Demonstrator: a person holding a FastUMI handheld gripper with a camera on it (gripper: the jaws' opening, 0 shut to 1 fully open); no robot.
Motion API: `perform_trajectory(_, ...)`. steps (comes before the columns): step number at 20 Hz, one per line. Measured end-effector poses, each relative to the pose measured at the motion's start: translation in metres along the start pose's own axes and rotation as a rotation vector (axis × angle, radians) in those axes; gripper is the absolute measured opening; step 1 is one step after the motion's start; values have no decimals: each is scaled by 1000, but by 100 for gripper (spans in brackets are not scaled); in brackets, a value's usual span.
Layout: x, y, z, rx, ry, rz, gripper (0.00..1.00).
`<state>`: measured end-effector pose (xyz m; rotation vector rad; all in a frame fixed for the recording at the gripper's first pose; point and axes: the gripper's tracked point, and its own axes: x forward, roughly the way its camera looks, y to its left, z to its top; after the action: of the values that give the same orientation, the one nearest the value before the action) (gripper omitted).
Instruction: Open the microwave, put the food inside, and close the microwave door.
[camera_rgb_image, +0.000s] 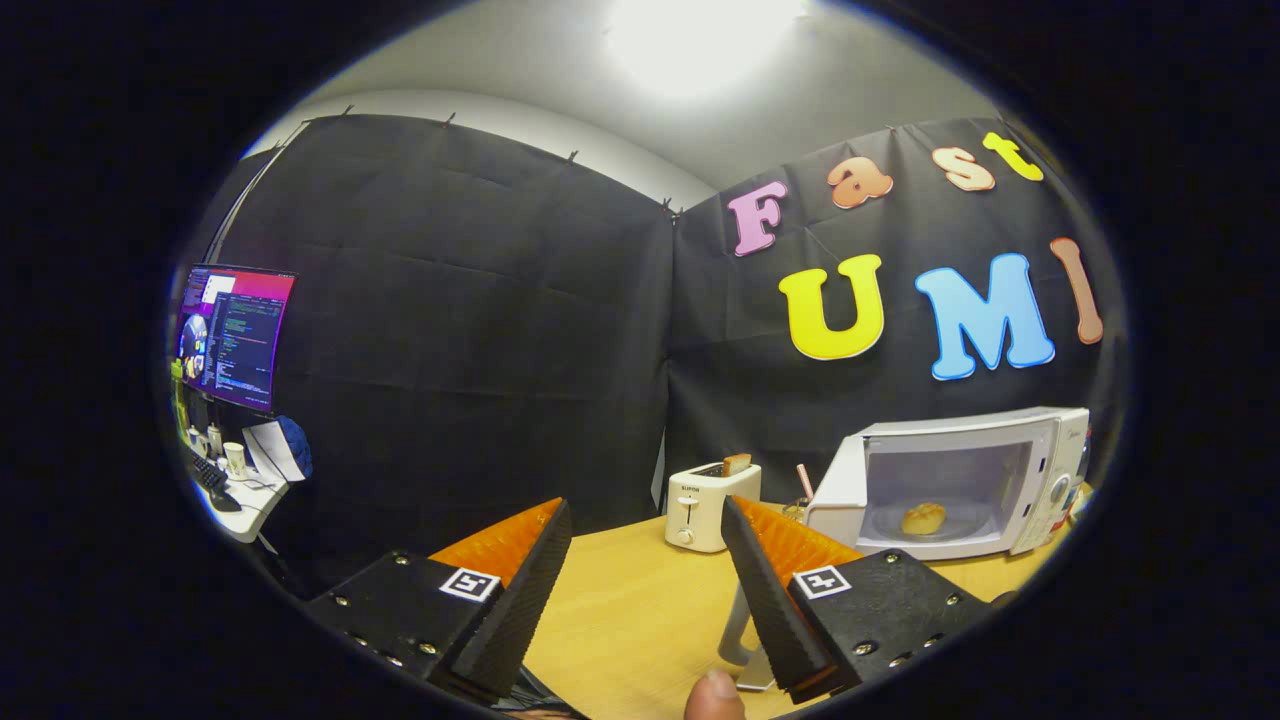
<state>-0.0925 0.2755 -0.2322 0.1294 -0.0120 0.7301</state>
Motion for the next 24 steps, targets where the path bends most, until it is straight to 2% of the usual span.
perform_trajectory(2,10,2,-18,26,41,-20,91)
perform_trajectory(3,12,2,-25,34,51,-27,57)
perform_trajectory(4,16,2,-31,34,66,-36,49)
perform_trajectory(6,23,1,-47,34,101,-45,49)
perform_trajectory(7,19,-9,-50,39,115,-110,36)
perform_trajectory(9,29,-19,-67,69,136,-106,9)
perform_trajectory(11,27,-36,-85,66,188,-146,8)
perform_trajectory(12,32,-39,-93,82,213,-140,8)
perform_trajectory(13,26,-43,-98,80,220,-150,2)
perform_trajectory(16,3,-69,-86,3,176,-240,2)
perform_trajectory(24,-28,-168,-66,-1,165,-405,2)
